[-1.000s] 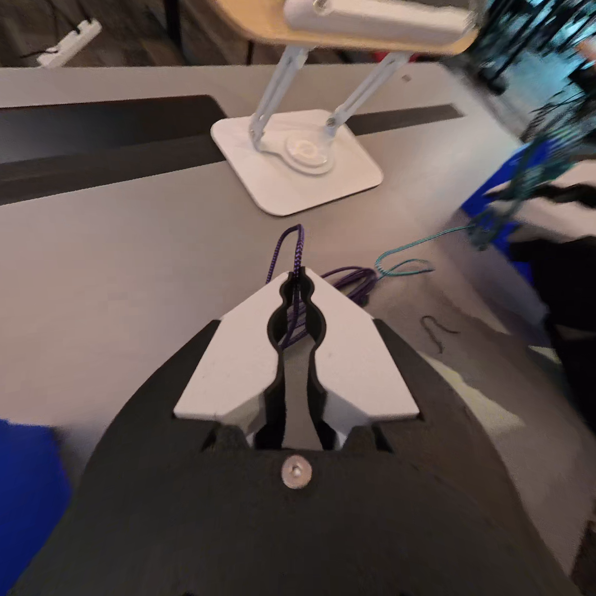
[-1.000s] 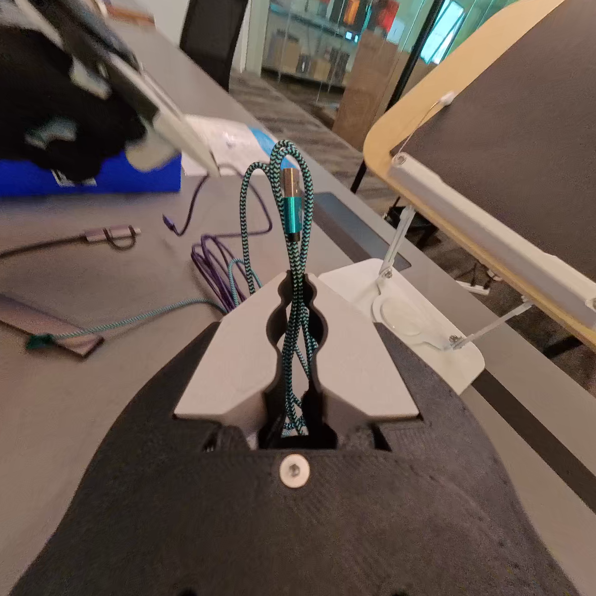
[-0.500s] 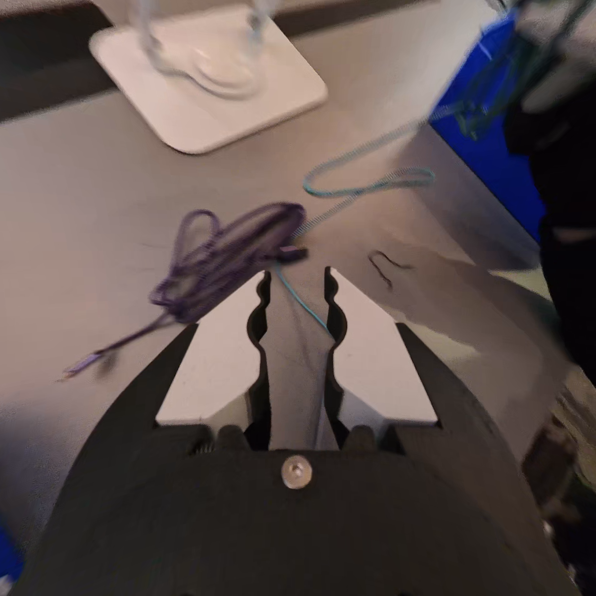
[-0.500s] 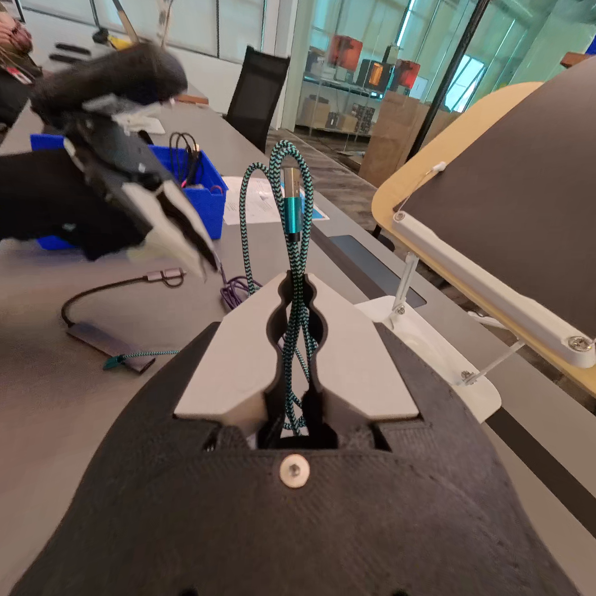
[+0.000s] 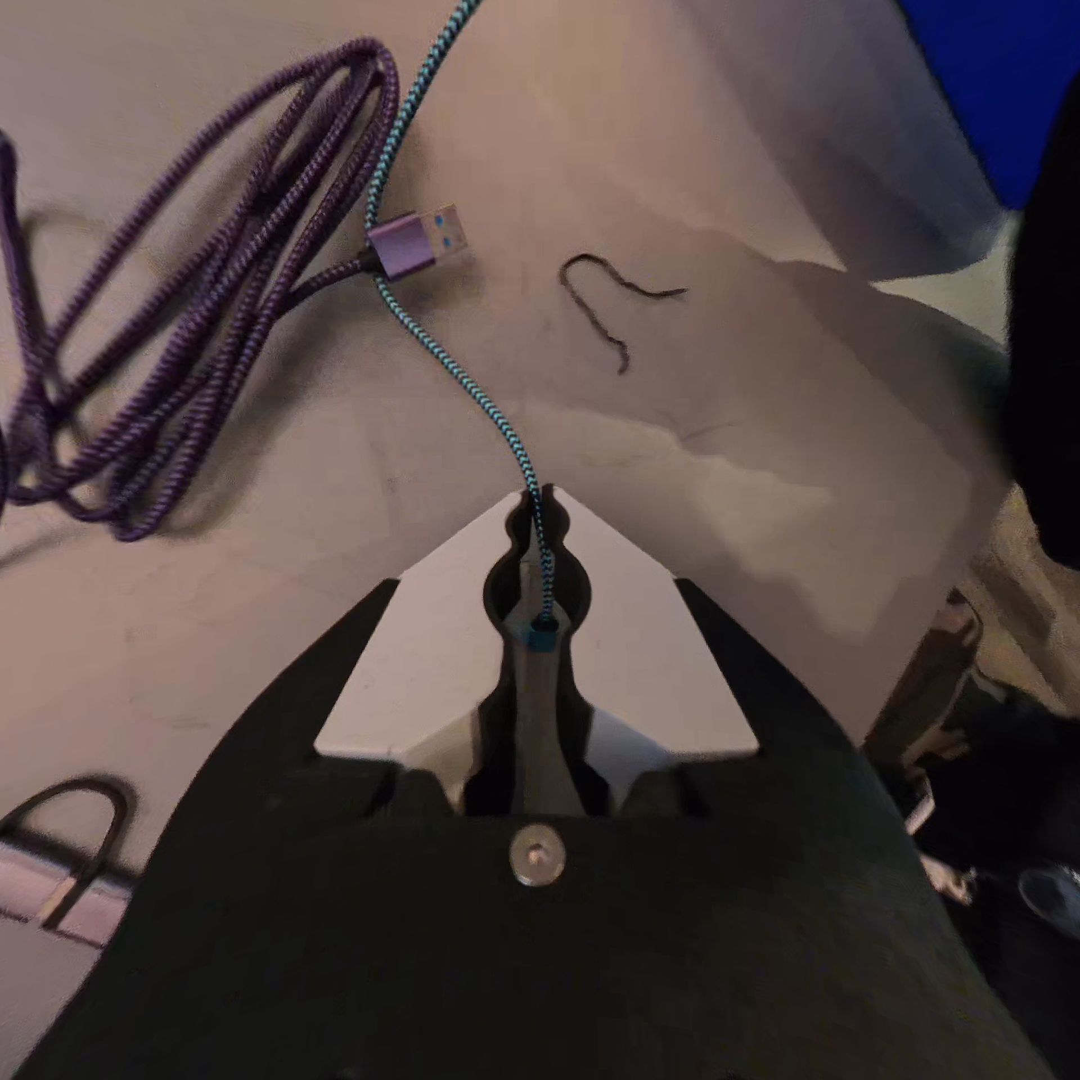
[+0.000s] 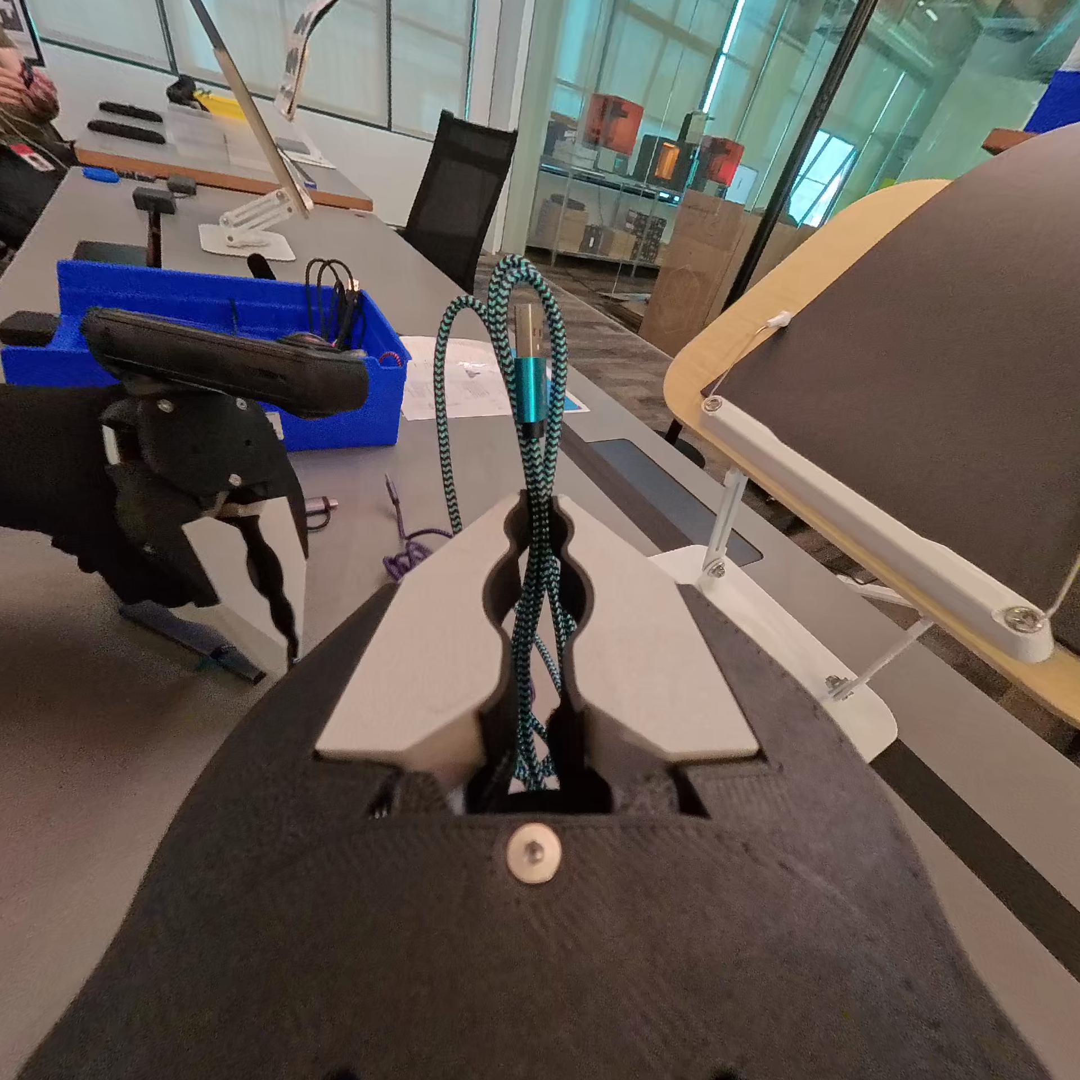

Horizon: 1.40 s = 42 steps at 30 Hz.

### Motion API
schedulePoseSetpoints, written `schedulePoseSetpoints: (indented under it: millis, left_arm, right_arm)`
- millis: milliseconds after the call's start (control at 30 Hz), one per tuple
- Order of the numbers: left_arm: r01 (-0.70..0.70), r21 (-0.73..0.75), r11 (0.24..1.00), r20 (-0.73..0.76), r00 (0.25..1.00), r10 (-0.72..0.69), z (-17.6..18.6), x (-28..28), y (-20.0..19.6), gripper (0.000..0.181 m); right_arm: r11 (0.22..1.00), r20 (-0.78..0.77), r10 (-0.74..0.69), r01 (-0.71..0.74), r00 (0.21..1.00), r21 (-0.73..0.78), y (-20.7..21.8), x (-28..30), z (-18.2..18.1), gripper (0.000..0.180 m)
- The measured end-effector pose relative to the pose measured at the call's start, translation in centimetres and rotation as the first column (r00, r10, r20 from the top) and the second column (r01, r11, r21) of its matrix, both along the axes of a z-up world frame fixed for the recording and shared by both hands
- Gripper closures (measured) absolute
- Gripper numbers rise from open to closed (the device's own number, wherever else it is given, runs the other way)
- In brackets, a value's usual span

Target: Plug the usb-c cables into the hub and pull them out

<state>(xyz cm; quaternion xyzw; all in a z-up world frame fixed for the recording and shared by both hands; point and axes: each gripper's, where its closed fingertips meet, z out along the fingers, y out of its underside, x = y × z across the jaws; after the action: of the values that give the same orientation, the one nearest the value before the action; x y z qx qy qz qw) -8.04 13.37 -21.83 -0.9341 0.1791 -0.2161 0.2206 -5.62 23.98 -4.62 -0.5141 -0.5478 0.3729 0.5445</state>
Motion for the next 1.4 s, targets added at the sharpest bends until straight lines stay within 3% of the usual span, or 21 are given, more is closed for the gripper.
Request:
schedulePoseSetpoints:
  millis: [33,133,200,267,400,500,733,1000,1100,1267,1400]
  left_arm:
    - [0.036,0.009,0.999,0.019,0.999,-0.036,0.7,0.5,-0.4,0.18]
    - [0.09,0.028,0.996,0.16,0.983,-0.093,3.6,1.9,-1.3,0.18]
    - [0.111,0.048,0.993,0.35,0.929,-0.121,6.4,3.0,-1.6,0.179]
    - [0.095,0.13,0.987,0.441,0.886,-0.144,9.0,2.7,-1.1,0.18]
    - [-0.112,0.25,0.962,0.548,0.835,-0.045,13.8,-1.5,1.4,0.18]
    - [-0.366,0.371,0.854,0.612,0.787,0.072,17.9,-6.9,3.2,0.18]
    - [-0.186,0.312,0.932,0.489,0.872,0.011,14.0,-3.9,0.3,0.18]
    - [-0.141,0.45,0.882,0.495,0.861,-0.115,16.6,-2.4,-1.7,0.18]
    - [-0.154,0.447,0.881,0.487,0.868,-0.096,16.5,-2.1,-2.6,0.18]
    - [-0.229,0.341,0.912,0.506,0.862,0.027,13.2,-1.9,-6.5,0.18]
    - [-0.288,0.228,0.93,0.531,0.837,0.129,10.4,-2.6,-9.8,0.179]
  right_arm:
    - [1.0,-0.007,-0.003,0.003,1.0,-0.007,0.1,0.2,0.2,0.177]
    - [0.999,0.011,-0.032,0.032,0.999,-0.021,0.8,0.4,-0.2,0.177]
    - [0.999,0.039,-0.051,0.051,0.998,-0.016,1.1,0.3,-0.7,0.177]
    - [0.999,0.021,-0.037,0.037,0.999,-0.028,0.9,0.2,-0.5,0.177]
    - [0.992,-0.094,-0.048,0.037,0.994,-0.117,1.4,0.6,0.9,0.177]
    - [0.989,-0.152,-0.073,0.052,0.986,-0.137,1.7,0.9,1.9,0.177]
    - [0.988,-0.114,0.024,-0.041,0.993,-0.147,-0.1,-0.3,1.2,0.177]
    - [0.948,-0.042,0.187,-0.192,0.981,-0.252,-3.0,-2.2,-1.7,0.177]
    - [0.933,0.025,0.236,-0.219,0.971,-0.285,-4.4,-3.0,-3.3,0.177]
    - [0.922,0.288,0.354,-0.281,0.89,-0.267,-8.1,-4.1,-8.1,0.177]
    - [0.878,0.432,0.476,-0.382,0.766,-0.289,-12.8,-5.0,-11.5,0.177]
